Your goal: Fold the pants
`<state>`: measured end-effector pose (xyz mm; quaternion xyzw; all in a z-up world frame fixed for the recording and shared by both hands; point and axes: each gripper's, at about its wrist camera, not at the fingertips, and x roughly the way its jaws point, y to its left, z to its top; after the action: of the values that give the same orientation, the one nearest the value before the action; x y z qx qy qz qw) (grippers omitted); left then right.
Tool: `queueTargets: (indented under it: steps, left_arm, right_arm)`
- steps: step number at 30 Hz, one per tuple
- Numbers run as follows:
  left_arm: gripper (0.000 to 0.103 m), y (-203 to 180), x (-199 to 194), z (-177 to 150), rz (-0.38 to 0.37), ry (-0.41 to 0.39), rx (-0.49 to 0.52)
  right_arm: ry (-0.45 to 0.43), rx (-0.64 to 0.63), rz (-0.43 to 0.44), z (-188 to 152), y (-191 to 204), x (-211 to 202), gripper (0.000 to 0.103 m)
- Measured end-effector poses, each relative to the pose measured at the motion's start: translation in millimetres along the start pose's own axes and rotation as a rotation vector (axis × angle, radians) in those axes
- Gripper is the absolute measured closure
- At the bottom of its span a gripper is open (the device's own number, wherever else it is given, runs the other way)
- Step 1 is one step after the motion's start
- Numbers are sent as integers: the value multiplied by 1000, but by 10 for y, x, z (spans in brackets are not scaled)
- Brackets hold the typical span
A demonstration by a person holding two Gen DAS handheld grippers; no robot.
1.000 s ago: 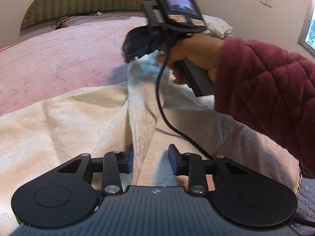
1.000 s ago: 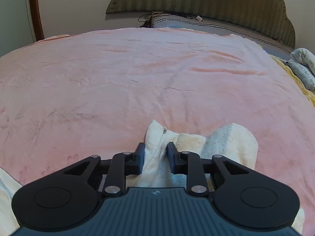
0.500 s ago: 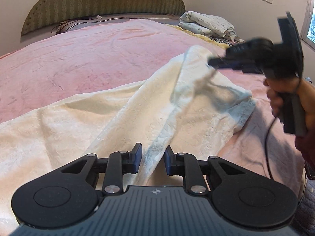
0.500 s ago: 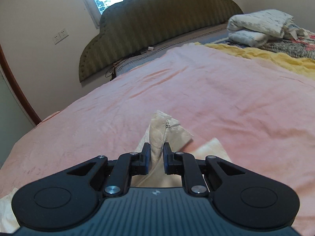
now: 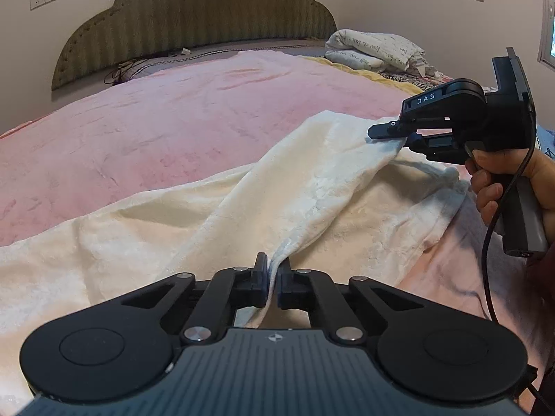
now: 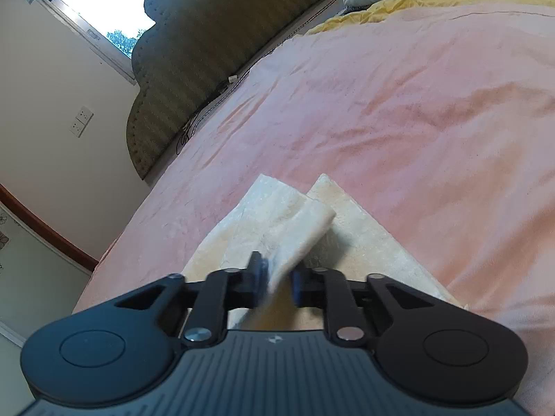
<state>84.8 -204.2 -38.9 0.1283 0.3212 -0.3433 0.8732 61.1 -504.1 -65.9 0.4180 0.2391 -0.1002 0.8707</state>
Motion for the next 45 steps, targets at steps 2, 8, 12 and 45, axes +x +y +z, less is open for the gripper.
queueTargets:
  steps: [2, 8, 12, 45]
  left_arm:
    - [101, 61, -40, 46, 31, -23, -45]
    - [100, 281, -523, 212, 117, -241, -187]
    - [99, 7, -529, 120, 51, -183, -6]
    - [53, 482, -599, 18, -126, 23, -49]
  right_arm:
    - [10, -37, 21, 99, 162, 37, 92]
    - [-191, -172, 259, 394, 861, -451, 92]
    - [-215, -146, 155, 259, 526, -768, 92]
    - [95, -598, 11, -400, 1026, -272, 70]
